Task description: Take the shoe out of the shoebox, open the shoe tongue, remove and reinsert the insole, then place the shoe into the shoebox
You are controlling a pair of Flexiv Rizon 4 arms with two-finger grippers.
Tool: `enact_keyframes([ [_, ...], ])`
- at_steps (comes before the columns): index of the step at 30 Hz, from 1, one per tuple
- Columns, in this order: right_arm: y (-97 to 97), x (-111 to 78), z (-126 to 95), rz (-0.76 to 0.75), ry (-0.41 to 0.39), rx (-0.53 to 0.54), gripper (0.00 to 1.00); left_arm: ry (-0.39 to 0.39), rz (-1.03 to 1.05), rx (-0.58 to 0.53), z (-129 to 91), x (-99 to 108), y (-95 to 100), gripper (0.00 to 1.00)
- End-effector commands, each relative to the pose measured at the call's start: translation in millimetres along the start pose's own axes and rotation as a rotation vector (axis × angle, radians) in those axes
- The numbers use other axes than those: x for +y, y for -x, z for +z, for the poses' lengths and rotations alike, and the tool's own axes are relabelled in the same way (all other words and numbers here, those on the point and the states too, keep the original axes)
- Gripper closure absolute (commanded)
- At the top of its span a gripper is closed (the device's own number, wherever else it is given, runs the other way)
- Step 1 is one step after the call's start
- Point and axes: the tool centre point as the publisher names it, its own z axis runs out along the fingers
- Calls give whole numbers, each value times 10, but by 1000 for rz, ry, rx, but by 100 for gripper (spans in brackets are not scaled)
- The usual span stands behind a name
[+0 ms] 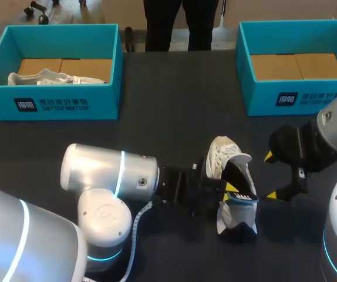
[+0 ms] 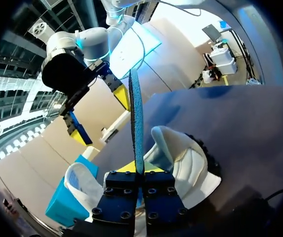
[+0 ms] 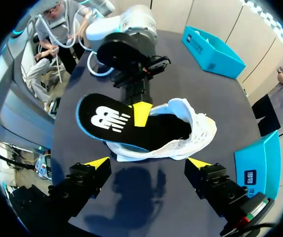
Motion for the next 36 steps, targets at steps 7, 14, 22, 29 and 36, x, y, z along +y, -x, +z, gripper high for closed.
enact_keyframes([
  [7, -14, -10, -2, -1, 3, -2, 0, 51, 35, -15, 163, 233, 50, 100],
  [14, -14, -10, -2, -1, 3, -2, 0, 28, 3, -30, 62, 66, 126, 61],
  [22, -14, -10, -2, -1, 3, -2, 0, 7, -20, -12, -17, -56, 128, 77],
  [29, -14, -10, -2, -1, 3, -2, 0, 14, -3, 16, 87, 38, 19, 100],
  [36, -14, -10, -2, -1, 3, -2, 0, 29, 65, 6, 197, 221, 42, 100],
])
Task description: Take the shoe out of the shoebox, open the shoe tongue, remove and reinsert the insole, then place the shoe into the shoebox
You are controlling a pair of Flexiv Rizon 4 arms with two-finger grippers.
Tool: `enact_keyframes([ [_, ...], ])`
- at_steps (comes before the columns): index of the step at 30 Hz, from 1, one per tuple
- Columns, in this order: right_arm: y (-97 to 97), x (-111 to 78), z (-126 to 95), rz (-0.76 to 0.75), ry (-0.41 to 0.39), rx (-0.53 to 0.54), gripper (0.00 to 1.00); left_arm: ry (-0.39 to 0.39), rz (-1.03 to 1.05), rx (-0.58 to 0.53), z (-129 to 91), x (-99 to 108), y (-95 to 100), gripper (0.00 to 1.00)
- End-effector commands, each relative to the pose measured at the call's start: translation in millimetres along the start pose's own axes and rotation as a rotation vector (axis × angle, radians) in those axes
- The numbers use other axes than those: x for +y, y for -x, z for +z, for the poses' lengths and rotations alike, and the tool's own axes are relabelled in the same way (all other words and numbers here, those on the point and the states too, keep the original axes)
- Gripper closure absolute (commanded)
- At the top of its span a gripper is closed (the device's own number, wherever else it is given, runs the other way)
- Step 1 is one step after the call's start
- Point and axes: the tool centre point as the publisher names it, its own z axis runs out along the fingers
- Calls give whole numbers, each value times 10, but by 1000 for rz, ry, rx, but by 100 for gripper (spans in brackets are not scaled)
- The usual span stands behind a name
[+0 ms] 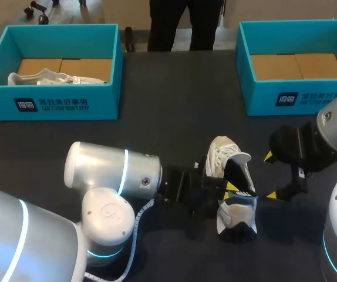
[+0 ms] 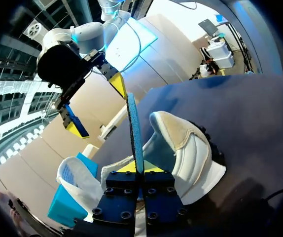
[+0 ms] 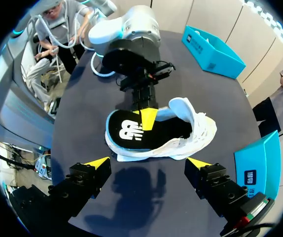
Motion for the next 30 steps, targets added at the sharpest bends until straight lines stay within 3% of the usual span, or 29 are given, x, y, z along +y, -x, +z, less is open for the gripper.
enact_keyframes([
  [1, -14, -10, -2, -1, 3, -2, 0, 6, 7, -8, 146, 101, 31, 100],
  [5, -14, -10, -2, -1, 3, -2, 0, 2, -3, -21, 142, 55, 80, 100],
  [6, -14, -10, -2, -1, 3, -2, 0, -1, -7, -23, 130, 20, 97, 94],
  [7, -14, -10, -2, -1, 3, -2, 0, -7, -18, -29, 118, -13, 111, 71],
  [8, -14, -10, -2, -1, 3, -2, 0, -11, -21, -30, 103, -47, 122, 63],
  [10, -14, -10, -2, -1, 3, -2, 0, -21, -23, -30, 73, -106, 131, 62],
  [15, -14, -10, -2, -1, 3, -2, 0, -40, -29, -15, 18, -207, 112, 68],
  [18, -14, -10, -2, -1, 3, -2, 0, -45, -31, -5, 12, -236, 83, 83],
  [20, -14, -10, -2, -1, 3, -2, 0, -44, -29, 3, 25, -228, 55, 100],
  [30, -14, -10, -2, -1, 3, -2, 0, -29, 45, 10, 126, -33, 18, 100],
])
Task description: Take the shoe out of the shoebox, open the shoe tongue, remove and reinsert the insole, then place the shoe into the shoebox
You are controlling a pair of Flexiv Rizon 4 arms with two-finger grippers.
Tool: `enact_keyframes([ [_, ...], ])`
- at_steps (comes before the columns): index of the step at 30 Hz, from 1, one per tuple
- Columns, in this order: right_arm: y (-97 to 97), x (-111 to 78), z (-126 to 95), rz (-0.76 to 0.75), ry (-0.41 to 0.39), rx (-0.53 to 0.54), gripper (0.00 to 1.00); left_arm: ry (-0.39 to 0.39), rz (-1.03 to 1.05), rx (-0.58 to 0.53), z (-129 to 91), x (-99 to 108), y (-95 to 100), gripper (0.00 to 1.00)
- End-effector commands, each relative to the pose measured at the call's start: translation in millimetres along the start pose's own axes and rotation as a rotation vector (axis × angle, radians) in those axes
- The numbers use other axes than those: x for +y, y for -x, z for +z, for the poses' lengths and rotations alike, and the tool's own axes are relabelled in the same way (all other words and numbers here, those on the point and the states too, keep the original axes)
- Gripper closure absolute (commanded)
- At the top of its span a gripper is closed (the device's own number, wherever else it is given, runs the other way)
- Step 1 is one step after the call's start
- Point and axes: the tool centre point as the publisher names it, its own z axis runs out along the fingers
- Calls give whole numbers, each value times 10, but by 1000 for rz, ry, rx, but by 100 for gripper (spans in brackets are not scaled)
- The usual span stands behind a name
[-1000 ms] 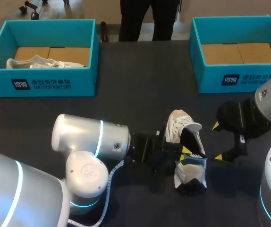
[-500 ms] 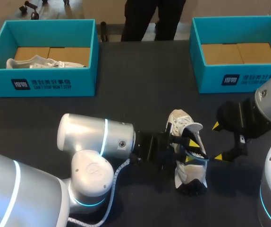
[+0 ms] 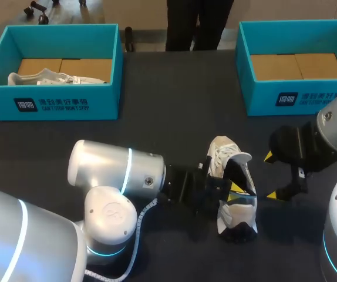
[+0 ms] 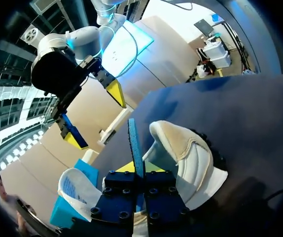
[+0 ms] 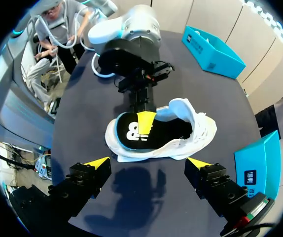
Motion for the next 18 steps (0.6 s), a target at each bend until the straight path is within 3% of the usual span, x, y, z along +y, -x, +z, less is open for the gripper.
enact_keyframes([
  [1, -14, -10, -2, -1, 2, -2, 0, 3, 25, -2, 73, 101, 3, 100],
  [8, -14, -10, -2, -1, 2, -2, 0, 19, 38, -14, 104, 164, 57, 100],
  [9, -14, -10, -2, -1, 2, -2, 0, 14, 27, -22, 92, 138, 75, 71],
  [10, -14, -10, -2, -1, 2, -2, 0, 12, 19, -26, 81, 110, 93, 61],
  [12, -14, -10, -2, -1, 2, -2, 0, 2, 16, -31, 57, 58, 119, 56],
  [18, -14, -10, -2, -1, 2, -2, 0, -19, 1, -32, -26, -71, 169, 63],
])
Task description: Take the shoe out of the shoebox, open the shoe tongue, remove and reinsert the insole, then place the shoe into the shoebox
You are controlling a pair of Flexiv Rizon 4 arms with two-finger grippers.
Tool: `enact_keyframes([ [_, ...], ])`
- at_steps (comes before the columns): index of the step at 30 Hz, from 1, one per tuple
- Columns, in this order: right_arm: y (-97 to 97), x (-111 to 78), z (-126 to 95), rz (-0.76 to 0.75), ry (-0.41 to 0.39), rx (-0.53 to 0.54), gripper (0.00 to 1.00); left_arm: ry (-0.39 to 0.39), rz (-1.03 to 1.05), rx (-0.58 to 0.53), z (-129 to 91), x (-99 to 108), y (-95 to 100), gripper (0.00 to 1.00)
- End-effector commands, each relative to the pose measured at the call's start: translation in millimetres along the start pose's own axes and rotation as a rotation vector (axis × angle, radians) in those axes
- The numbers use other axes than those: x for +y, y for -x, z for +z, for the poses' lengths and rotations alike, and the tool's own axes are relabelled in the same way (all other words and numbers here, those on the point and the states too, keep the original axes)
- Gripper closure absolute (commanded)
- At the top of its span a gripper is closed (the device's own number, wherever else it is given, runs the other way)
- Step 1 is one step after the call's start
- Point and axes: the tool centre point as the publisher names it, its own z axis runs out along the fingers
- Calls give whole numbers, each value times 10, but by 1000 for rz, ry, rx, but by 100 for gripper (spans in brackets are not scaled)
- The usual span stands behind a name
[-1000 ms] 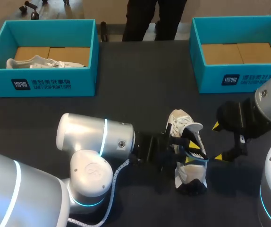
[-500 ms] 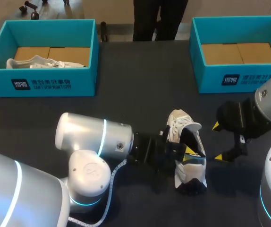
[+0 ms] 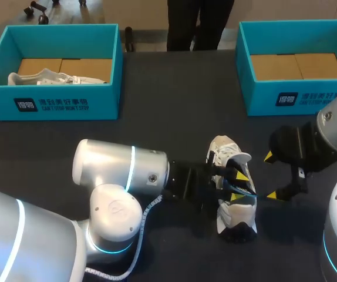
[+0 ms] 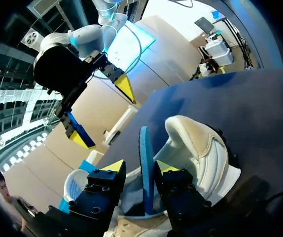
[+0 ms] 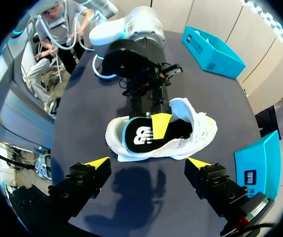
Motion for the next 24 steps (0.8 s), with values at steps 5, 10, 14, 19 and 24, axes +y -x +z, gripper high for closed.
enact_keyframes([
  [5, -14, -10, -2, -1, 2, -2, 0, -13, -13, 23, -142, -102, -40, 81],
  [10, -14, -10, -2, -1, 2, -2, 0, -12, -10, 52, -132, -103, -141, 100],
  [14, -14, -10, -2, -1, 2, -2, 0, -7, 17, 64, -84, -49, -170, 100],
  [19, -14, -10, -2, -1, 2, -2, 0, 13, 37, 76, -12, 33, -184, 100],
  [24, -14, -10, -2, -1, 2, -2, 0, 16, 27, 54, -29, -42, -112, 88],
])
